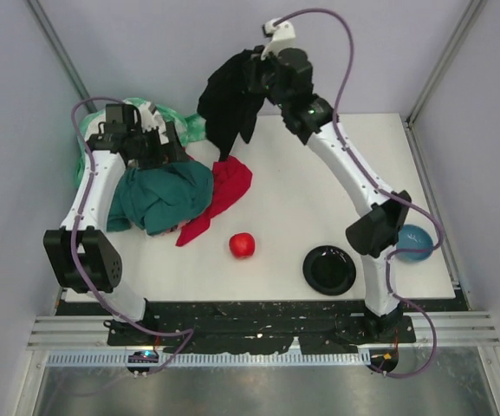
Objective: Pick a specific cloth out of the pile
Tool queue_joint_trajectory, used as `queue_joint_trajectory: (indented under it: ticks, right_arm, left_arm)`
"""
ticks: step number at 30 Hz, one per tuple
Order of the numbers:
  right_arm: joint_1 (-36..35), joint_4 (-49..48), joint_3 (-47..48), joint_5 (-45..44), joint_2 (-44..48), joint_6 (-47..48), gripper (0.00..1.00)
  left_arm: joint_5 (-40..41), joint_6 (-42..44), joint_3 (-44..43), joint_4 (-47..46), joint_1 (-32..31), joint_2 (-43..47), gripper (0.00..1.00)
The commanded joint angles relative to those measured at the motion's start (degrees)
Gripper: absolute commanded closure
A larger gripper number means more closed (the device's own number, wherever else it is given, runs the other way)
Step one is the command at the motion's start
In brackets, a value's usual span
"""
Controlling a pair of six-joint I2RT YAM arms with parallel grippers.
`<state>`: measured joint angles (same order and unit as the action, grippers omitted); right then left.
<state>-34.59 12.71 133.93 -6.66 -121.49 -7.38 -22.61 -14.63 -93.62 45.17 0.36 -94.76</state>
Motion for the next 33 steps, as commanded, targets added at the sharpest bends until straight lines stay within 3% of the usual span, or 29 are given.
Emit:
queue_joint_trajectory:
  ticks: [1, 6, 12, 16, 22, 24, 25, 26, 27, 29, 30, 33]
  right_arm:
    - [4.88, -2.43, 3.35, 0.77, 9.51, -0.44, 0.94]
    - [9.88, 0.47, 1.34, -2.92, 17.15, 4.02, 0.95]
    - [17.35, 2.05, -8.14, -5.30, 23.66, 4.92, 0.94]
    - [22.54, 1.80, -21.39, -3.28, 25.77, 3.60, 0.94]
    - [28.95, -6.38, -42.57, -3.18, 24.99, -0.70, 0.95]
    - [30.54, -5.51, -45.49, -3.63, 22.54, -2.20, 0.83]
    - [30.98, -4.98, -46.03, -3.37, 21.05, -3.86, 0.58]
    - [32.20, -4.19, -46.56, -0.93, 20.42, -4.40, 0.43]
    - [32.65, -3.66, -46.57, 1.45, 19.72, -6.40, 0.30]
    - [33.79, -2.87, -47.00, 3.48, 20.58, -8.87, 0.14]
    - [33.80, -2.95, -47.96, 3.58, 22.51, -9.40, 0.01]
    - [33.80, -5.14, -54.09, 1.75, 29.71, -9.94, 0.05]
  left_arm:
    - [0.02, -1.80, 5.19, -6.23, 0.17, 7.39, 0.00]
    - [0.81, -2.42, 10.55, -6.76, 0.17, 12.48, 0.00]
    - [1.08, -4.17, 17.06, -9.22, -1.85, 18.90, 0.00]
    - [1.34, -5.23, 21.63, -10.45, -2.12, 22.51, 0.00]
    - [3.10, -6.28, 25.33, -10.54, -2.56, 25.76, 0.00]
    - [3.45, -6.46, 26.56, -10.45, -2.64, 26.38, 0.01]
    - [3.71, -6.55, 26.91, -10.36, -2.56, 26.64, 0.00]
    - [3.71, -6.55, 27.00, -10.10, -2.56, 26.65, 0.00]
    - [3.71, -6.72, 26.92, -9.66, -2.64, 26.65, 0.00]
    - [3.71, -7.34, 26.74, -8.87, -2.56, 27.00, 0.00]
    - [3.89, -7.77, 26.83, -8.69, -2.56, 27.35, 0.01]
    - [4.68, -8.92, 27.44, -7.64, -2.65, 29.01, 0.00]
